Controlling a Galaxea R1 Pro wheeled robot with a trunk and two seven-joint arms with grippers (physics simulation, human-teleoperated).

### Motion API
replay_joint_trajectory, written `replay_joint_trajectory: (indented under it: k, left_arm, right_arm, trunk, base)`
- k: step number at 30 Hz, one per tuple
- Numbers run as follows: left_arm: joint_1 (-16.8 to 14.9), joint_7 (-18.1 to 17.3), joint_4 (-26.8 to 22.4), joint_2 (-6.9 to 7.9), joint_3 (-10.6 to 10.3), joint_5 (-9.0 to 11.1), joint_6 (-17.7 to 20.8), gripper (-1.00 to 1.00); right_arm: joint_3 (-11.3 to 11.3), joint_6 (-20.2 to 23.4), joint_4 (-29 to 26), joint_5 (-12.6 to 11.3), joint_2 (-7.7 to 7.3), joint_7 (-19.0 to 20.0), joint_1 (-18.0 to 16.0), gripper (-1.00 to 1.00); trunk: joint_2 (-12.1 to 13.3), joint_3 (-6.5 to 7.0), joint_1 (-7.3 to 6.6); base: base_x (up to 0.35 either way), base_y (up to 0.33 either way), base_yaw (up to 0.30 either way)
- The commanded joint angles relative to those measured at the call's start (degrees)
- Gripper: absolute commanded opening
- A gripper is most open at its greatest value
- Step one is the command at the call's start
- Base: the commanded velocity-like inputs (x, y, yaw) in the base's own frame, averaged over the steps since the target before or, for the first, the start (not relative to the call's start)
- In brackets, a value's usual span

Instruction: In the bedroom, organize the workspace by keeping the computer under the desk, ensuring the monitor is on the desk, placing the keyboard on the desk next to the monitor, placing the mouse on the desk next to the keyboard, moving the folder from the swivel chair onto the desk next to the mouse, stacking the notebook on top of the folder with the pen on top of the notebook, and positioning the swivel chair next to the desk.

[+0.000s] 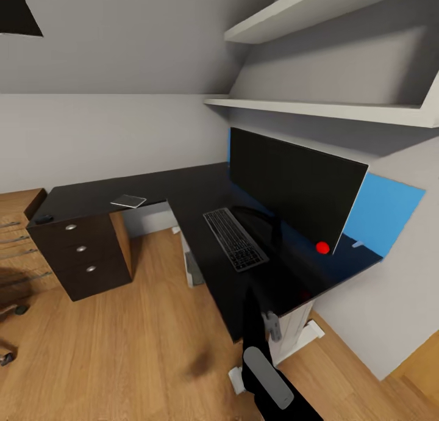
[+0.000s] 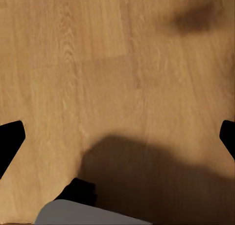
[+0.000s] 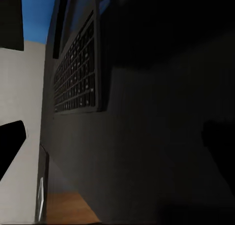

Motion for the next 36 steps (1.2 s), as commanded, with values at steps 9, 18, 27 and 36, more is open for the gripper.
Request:
replay_joint_trajectory:
  k: [9,18,27,36]
  left_arm:
    - [0.0,0.4,-0.1,0.24,0.1,0.2,-0.8,1.0]
    - [0.0,0.4,-0.1,0.2,0.1,0.1,-0.9,1.0]
    - [0.0,0.4,-0.1,0.17,0.1,0.1,-0.9,1.0]
    - [0.0,0.4,-0.1,0.11,0.0,0.0,-1.2,1.0]
  right_arm:
    - [0.1,-0.4,3.4,-0.6,0.1,8.9,0.0,1.0]
    - [0.5,-2.6,8.7,2.4,0.96,10.0,-0.1,1.0]
    - [0.8,-2.9,9.2,5.2,1.64,9.5,-0.1,1.0]
    - [1.0,-2.9,9.4,5.4,1.65,9.3,-0.1,1.0]
  trunk:
    - [0.0,-0.06,-0.03]
    - [0.0,-0.06,-0.03]
    - [0.0,-0.06,-0.03]
    - [0.0,0.08,-0.03]
  base:
    - [-0.047,0.03,0.037]
    - [-0.002,0.002,0.202]
    - [0.0,0.0,0.208]
    - [0.0,0.0,0.277]
